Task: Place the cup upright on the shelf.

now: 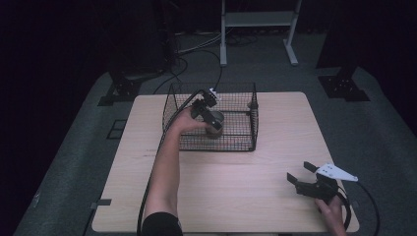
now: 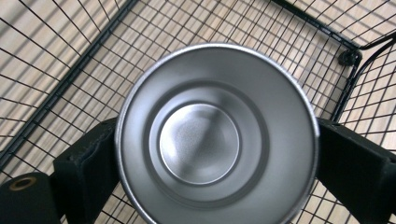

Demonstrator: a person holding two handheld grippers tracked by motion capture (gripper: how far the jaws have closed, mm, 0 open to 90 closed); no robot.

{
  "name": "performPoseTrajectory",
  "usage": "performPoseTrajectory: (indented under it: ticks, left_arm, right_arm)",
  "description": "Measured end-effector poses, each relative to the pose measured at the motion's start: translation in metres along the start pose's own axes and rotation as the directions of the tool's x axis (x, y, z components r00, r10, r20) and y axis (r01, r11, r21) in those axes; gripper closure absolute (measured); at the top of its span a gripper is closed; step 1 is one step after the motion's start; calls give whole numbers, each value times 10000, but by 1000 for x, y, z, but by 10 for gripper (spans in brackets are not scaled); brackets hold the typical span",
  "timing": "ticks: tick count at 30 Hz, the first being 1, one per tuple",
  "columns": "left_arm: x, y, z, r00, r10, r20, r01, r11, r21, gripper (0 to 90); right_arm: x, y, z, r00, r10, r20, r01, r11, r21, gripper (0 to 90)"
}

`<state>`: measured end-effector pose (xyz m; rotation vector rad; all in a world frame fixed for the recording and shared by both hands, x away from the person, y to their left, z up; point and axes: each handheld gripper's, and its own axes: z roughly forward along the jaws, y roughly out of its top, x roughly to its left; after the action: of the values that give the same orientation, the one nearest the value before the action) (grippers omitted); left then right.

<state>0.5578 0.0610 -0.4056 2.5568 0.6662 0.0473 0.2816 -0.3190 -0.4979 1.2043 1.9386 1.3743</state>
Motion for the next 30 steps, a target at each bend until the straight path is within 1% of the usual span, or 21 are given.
performPoseTrajectory:
  ticks: [2,5,6,10,11,13,14,15,19,21,24,27,30]
  left_arm:
    - [-2,1,-4,10000,32,-78,-33,9999,-166,70]
    - [-3,2,-10,9993,231,-282,-240,9992,-314,70]
    - [-4,2,-12,9993,201,-308,-215,9987,-468,70]
    - [-8,4,-21,9977,451,-515,-486,9965,-683,70]
    - [-9,4,-23,9978,423,-515,-464,9957,-803,70]
    - [-11,5,-29,9965,558,-626,-612,9941,-894,70]
    - [-11,5,-29,9965,558,-626,-612,9941,-894,70]
    - [-13,4,-32,9962,562,-661,-627,9929,-1012,70]
    - [-21,4,-40,9935,848,-762,-930,9893,-1120,71]
    - [-26,3,-44,9916,936,-896,-1052,9853,-1345,73]
    - [-30,-1,-50,9919,918,-879,-1052,9811,-1624,73]
    - [-34,-6,-54,9908,993,-915,-1134,9797,-1653,72]
    - [-39,-11,-57,9900,989,-1003,-1160,9763,-1825,73]
  right_arm:
    - [0,0,0,10000,-2,-3,2,10000,5,137]
    - [0,0,0,10000,-8,3,8,10000,19,137]
    - [0,0,0,10000,0,4,0,10000,24,137]
    - [0,0,0,10000,-17,15,17,10000,37,137]
    - [0,0,0,10000,-18,18,18,10000,37,137]
    - [0,0,0,10000,-8,31,8,10000,49,137]
    - [0,0,0,10000,-8,31,8,10000,49,137]
    - [0,0,0,10000,-8,37,8,10000,47,137]
    - [0,0,0,10000,-8,53,8,10000,58,137]
    - [1,0,0,10000,-12,61,12,10000,57,137]
    - [1,0,1,10000,-7,95,7,10000,61,137]
    - [1,0,1,9999,-3,109,2,10000,63,137]
    - [1,0,1,9999,-17,117,16,10000,73,137]
